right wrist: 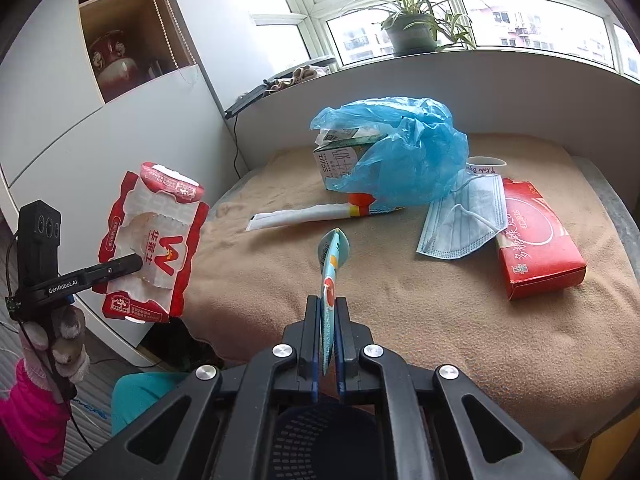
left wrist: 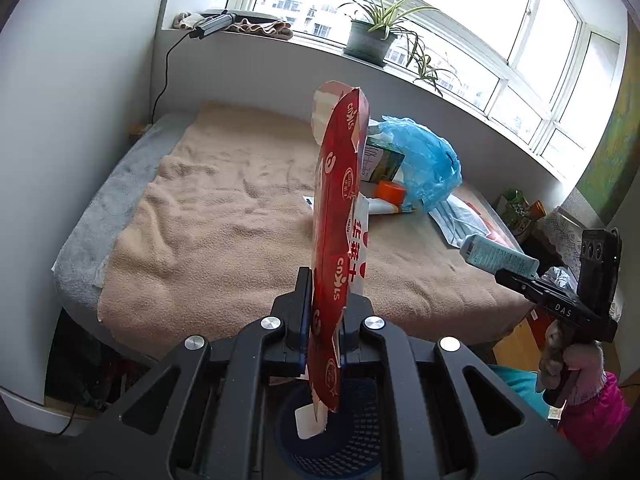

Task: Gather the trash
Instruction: 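Carry the carton and pouch in both tools down over the blue wastebasket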

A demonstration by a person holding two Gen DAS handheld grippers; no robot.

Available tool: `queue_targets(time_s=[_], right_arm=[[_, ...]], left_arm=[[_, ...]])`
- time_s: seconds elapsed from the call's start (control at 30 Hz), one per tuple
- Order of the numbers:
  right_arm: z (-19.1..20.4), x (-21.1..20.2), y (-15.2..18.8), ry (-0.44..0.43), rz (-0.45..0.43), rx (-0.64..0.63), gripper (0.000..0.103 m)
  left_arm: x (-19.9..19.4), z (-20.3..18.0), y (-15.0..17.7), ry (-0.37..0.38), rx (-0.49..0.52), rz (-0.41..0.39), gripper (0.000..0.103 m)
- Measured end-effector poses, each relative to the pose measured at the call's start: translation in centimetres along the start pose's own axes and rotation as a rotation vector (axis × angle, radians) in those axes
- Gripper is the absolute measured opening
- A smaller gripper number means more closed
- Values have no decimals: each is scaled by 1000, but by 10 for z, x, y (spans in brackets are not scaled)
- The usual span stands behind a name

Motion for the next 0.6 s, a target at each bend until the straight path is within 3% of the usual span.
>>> queue_targets(time_s=[0.27,0.6], right_arm=[[28,-18,33,-49,14,-16,3],[34,-4,91,-44,114,5,3]], left_arm=[[2,-37,54,51,45,88,8],[37,-53,135,100,24,283,8]])
Point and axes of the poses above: each gripper's, at about its wrist camera, not at the fingertips, and x roughly the way its jaws point, z to its left, y to its underside, the point moved 4 cm from there along x, roughly the way its jaws point, and after that the axes turned 4 degrees about z, right-handed, at the moved point
